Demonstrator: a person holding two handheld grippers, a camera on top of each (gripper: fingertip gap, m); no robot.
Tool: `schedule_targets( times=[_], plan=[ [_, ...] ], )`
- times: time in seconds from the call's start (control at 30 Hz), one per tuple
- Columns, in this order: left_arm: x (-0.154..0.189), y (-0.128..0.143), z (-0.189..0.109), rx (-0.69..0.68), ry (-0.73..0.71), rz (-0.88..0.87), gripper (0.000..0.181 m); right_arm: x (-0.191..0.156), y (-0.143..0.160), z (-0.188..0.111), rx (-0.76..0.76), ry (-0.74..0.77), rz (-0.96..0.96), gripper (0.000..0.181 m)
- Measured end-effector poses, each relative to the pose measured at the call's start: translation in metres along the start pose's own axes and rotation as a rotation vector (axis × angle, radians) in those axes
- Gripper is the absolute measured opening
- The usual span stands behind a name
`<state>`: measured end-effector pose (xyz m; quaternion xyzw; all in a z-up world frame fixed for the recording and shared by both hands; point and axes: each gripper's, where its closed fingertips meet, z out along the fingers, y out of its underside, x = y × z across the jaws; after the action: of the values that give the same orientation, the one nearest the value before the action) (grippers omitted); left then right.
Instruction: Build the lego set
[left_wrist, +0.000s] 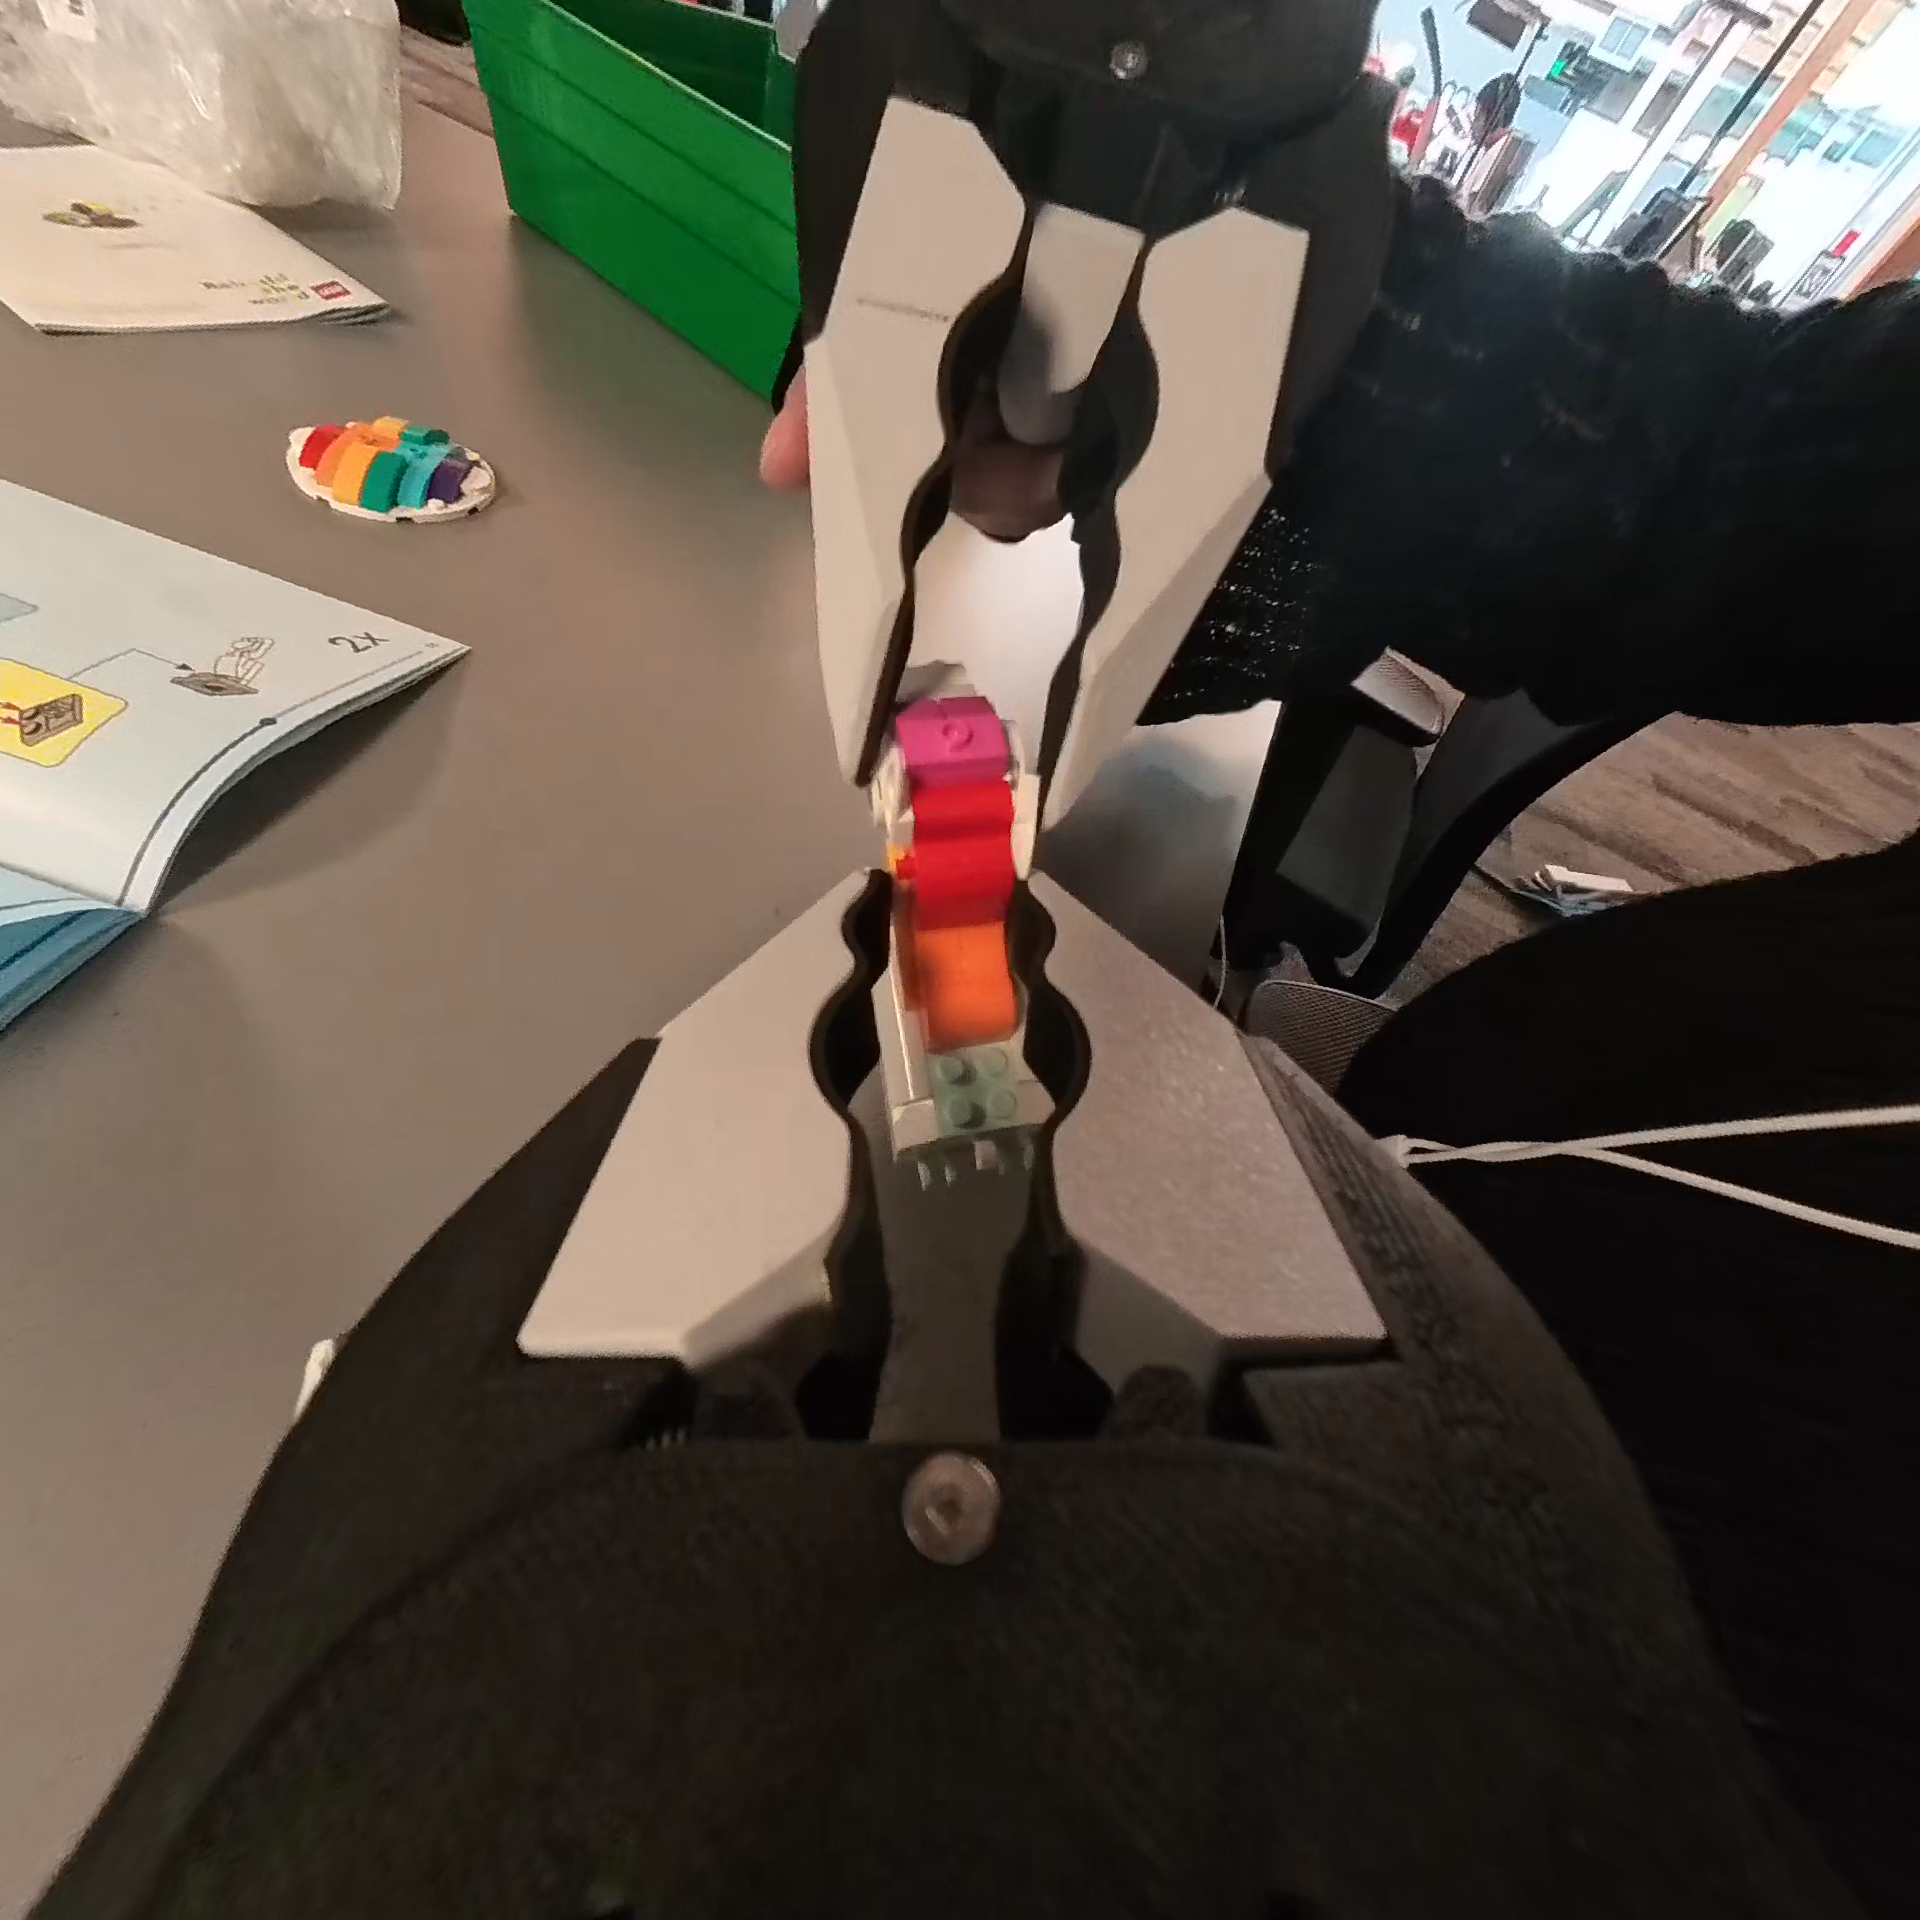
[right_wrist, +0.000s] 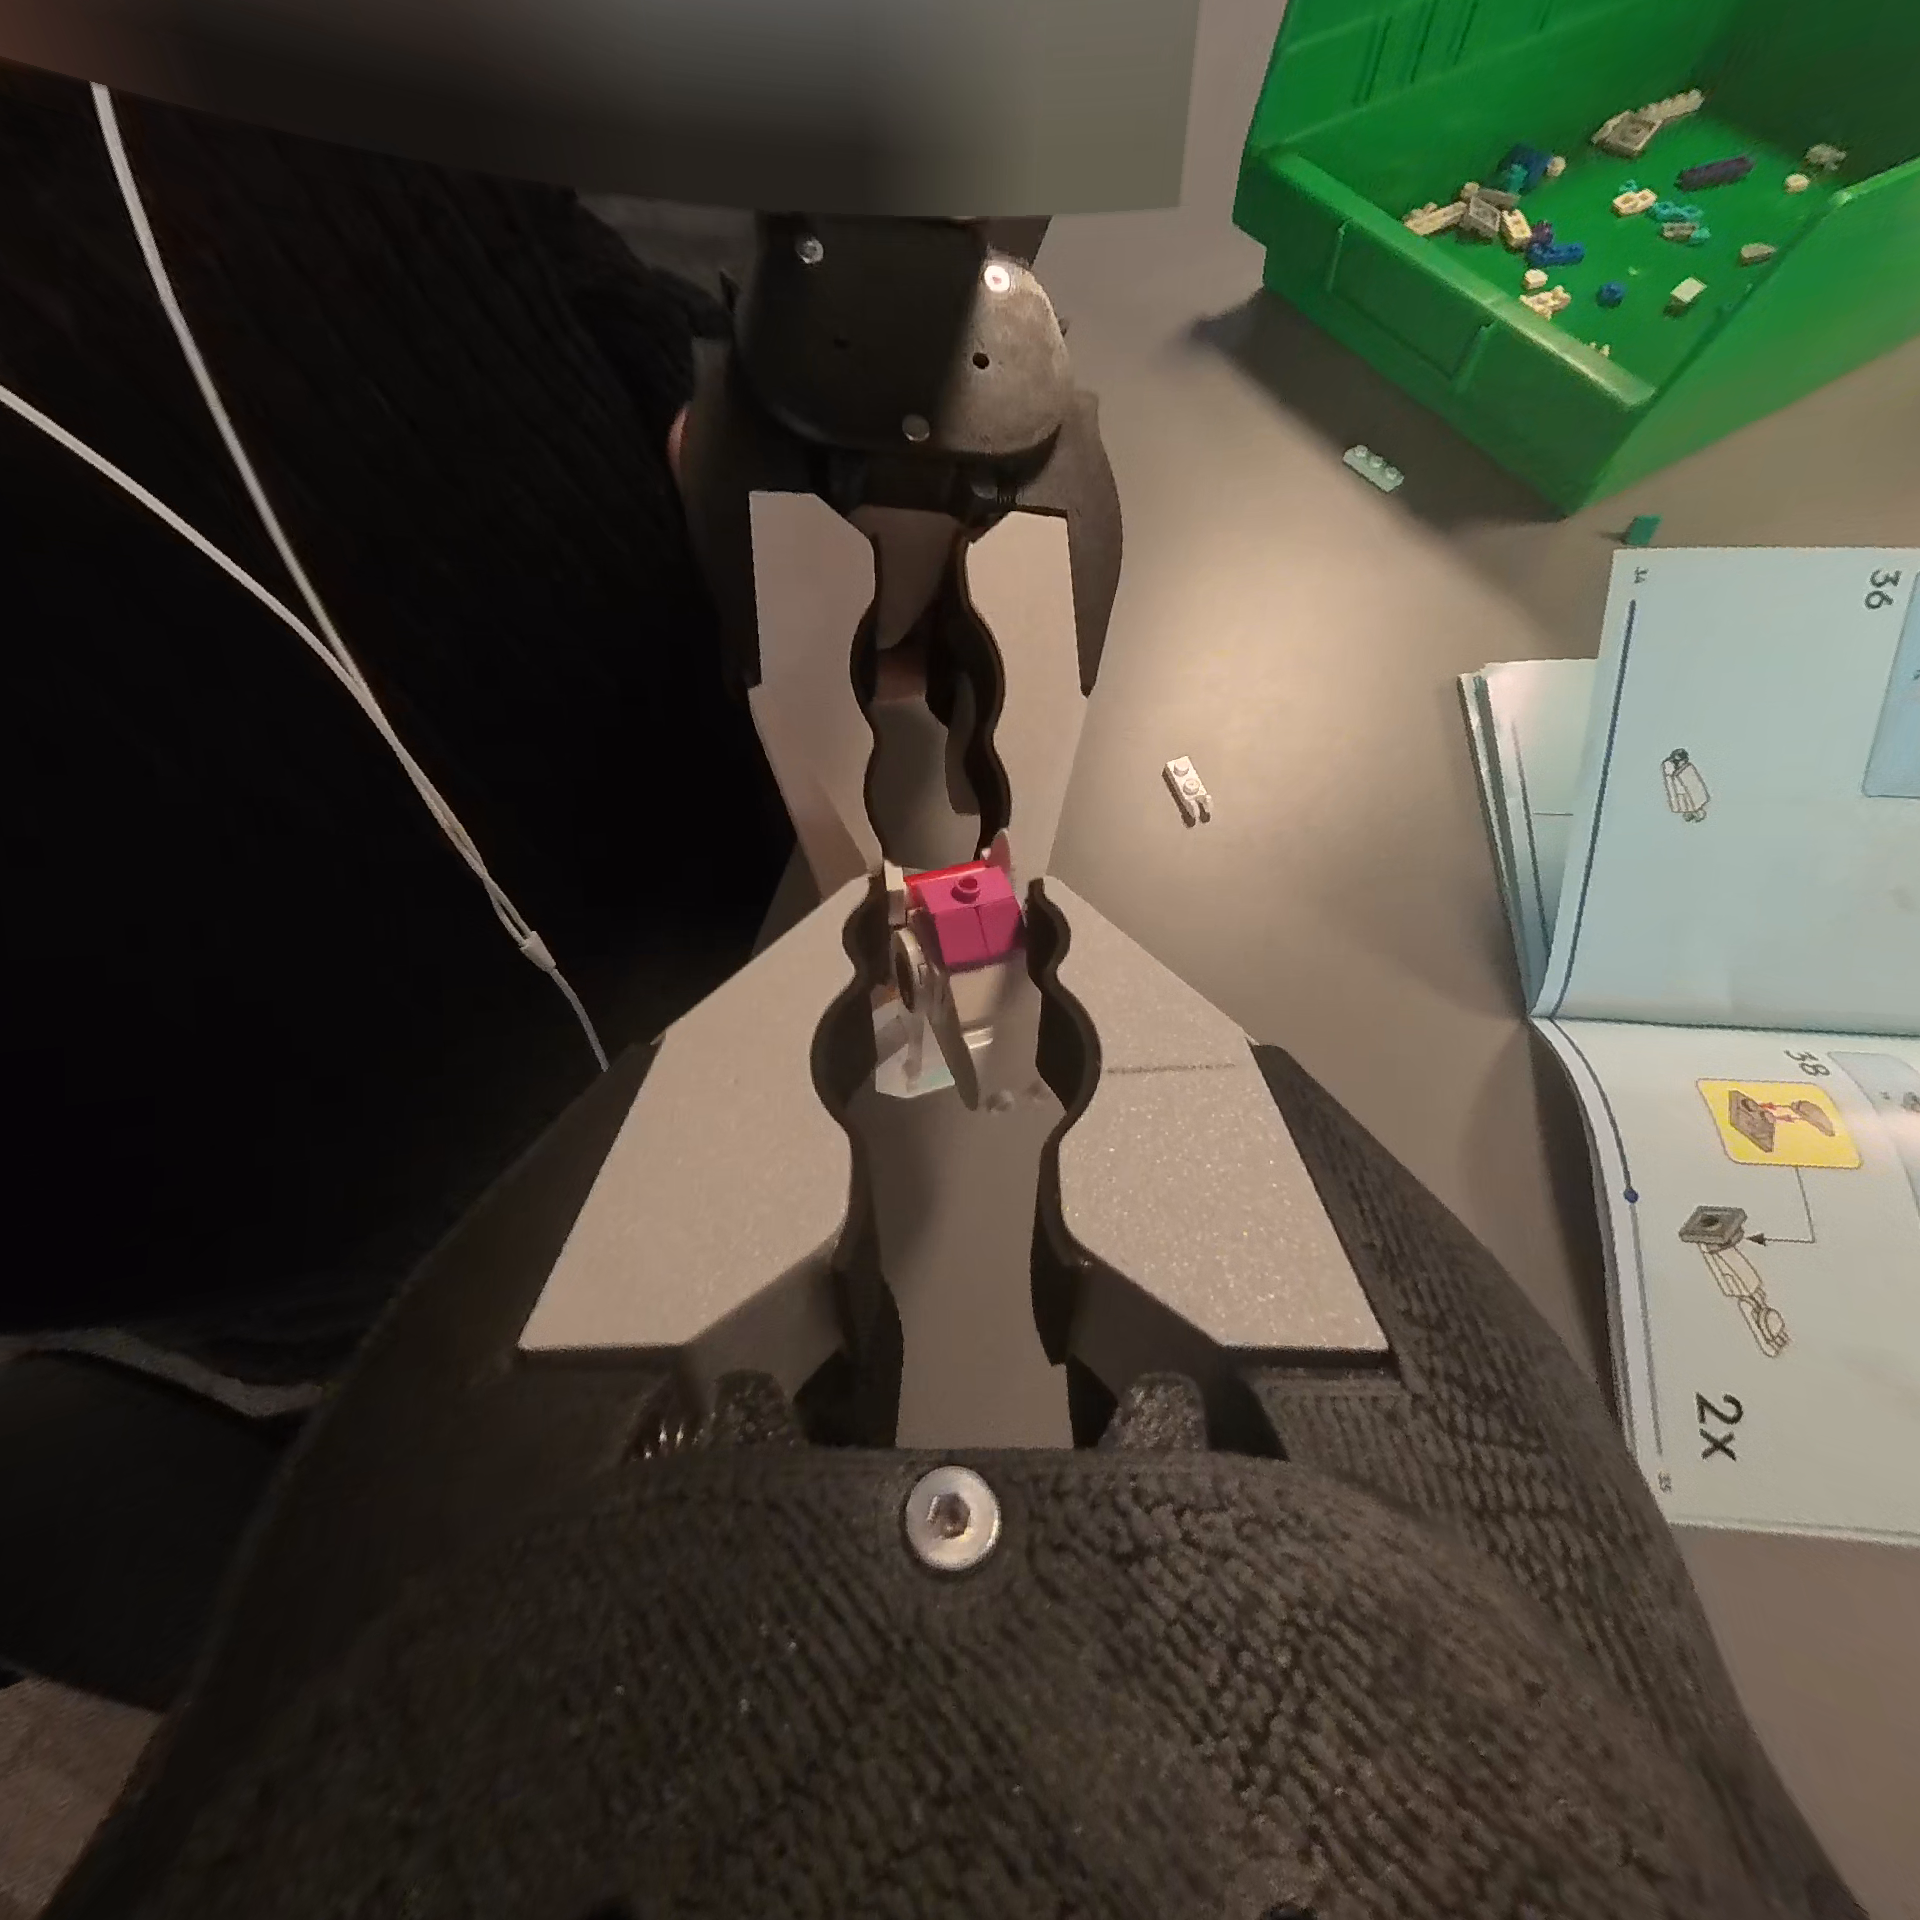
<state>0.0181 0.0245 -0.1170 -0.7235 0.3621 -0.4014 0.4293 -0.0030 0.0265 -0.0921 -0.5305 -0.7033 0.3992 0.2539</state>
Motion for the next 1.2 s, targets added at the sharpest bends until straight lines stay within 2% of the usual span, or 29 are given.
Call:
schedule_targets(
  times=[0.03,0.53,0.9,1.1,1.2],
  plan=[
    [0.001,0.0,0.0,-0.002,0.007,0.002,0.023,-0.001,0.0,0.0,0.001,-0.005,0.007,0.025],
    [0.017,-0.007,-0.002,0.047,0.084,0.071,0.022,-0.015,-0.007,-0.008,0.093,-0.147,0.04,0.021],
    [-0.003,0.0,0.001,0.014,0.029,-0.067,0.023,0.007,0.002,-0.001,0.111,-0.009,0.084,0.027],
    [-0.003,-0.003,-0.002,0.035,0.022,-0.035,0.023,0.011,0.0,-0.003,0.152,0.0,0.136,0.034],
    [0.002,-0.011,-0.006,0.094,0.015,0.046,0.022,0.008,-0.005,-0.005,0.204,-0.048,0.205,0.039]
  ],
)
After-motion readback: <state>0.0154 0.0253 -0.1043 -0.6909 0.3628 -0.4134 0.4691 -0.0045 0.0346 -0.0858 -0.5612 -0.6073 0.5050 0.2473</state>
